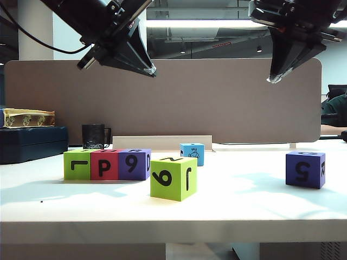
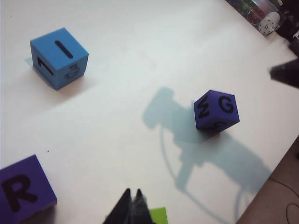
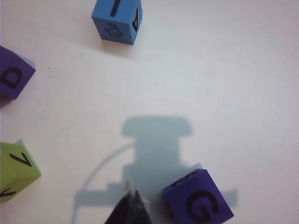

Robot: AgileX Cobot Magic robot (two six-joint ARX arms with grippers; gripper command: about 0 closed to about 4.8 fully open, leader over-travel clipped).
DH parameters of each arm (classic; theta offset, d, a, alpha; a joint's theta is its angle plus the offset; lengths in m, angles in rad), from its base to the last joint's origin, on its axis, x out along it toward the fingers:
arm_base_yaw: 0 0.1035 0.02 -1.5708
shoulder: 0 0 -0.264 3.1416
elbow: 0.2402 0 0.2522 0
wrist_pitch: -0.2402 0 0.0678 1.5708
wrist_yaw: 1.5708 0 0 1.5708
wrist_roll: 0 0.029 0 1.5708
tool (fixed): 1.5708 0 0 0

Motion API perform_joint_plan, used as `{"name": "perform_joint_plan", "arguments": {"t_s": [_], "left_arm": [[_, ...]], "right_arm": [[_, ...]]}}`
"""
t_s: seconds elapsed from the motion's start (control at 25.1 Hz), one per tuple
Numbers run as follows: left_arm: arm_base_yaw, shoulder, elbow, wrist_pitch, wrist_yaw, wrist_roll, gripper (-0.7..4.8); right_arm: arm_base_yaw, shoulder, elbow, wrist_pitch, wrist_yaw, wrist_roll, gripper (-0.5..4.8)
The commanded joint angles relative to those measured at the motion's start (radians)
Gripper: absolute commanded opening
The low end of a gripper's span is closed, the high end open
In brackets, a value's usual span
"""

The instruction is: Select the appropriate blocks from the scattered letter blocks on the table and arrange them in a row to spell out "TURING".

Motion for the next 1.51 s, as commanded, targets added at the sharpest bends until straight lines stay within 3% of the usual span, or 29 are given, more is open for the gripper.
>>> {"name": "perform_joint_plan", "arguments": {"t_s": [0.04,0.44,1.43,1.51], "left_arm": [[-0.003,0.006,0.040,-0.005,0.002,0.008,-0.06],[-0.010,0.101,0.175,-0.065,-0.045,0.006,-0.05],[-0.010,0.475,0.544,-0.036,-0.158,0.001,0.00],[-0.011,0.518,0.565,0.000,-0.158,-0.019,0.34]], "right_arm": [[0.001,-0.006,0.004,0.004,0.002,-0.003,-0.01],[0.001,-0.006,0.004,0.004,0.003,-0.003,-0.01],[0.001,-0.006,0.004,0.007,0.021,-0.003,-0.01],[0.001,-0.006,0.004,0.007,0.021,-0.003,-0.01]]}}
